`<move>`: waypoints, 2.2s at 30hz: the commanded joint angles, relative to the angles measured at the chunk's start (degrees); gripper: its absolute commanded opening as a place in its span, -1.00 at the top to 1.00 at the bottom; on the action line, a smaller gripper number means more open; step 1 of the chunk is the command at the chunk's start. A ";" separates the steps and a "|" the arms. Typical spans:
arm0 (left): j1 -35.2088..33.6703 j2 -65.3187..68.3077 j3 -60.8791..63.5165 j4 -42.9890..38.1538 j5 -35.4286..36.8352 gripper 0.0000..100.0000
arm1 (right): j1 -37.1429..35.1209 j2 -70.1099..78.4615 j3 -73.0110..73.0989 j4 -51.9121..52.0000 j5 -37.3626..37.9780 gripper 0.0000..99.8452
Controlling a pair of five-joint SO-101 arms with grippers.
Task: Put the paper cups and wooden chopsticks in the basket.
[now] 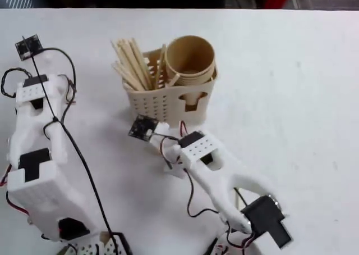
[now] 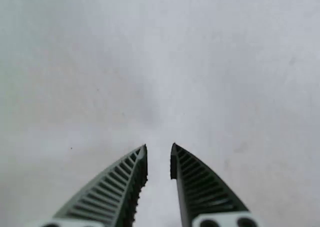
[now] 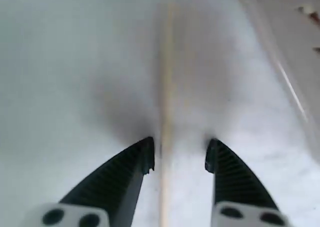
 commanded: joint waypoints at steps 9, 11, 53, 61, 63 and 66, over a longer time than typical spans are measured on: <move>-0.57 -0.13 -2.46 -1.05 0.26 0.81 | 1.71 2.95 -2.90 -0.75 0.00 0.97; -0.57 -0.13 -2.37 -1.05 0.26 0.81 | 1.89 0.75 -2.90 0.84 0.00 0.96; -0.22 0.04 -2.73 -1.14 0.26 0.81 | -1.89 -15.08 -38.59 -35.74 -18.73 0.97; -0.40 1.54 -2.73 -2.81 0.26 0.81 | -2.24 -14.73 -42.11 -32.92 -19.16 0.97; -0.57 1.98 -2.81 -2.99 0.26 0.81 | -1.80 -14.20 -41.49 -32.92 -21.27 0.97; -0.57 1.98 -2.81 -2.99 0.26 0.81 | -0.04 -12.53 -40.26 -32.92 -32.09 0.97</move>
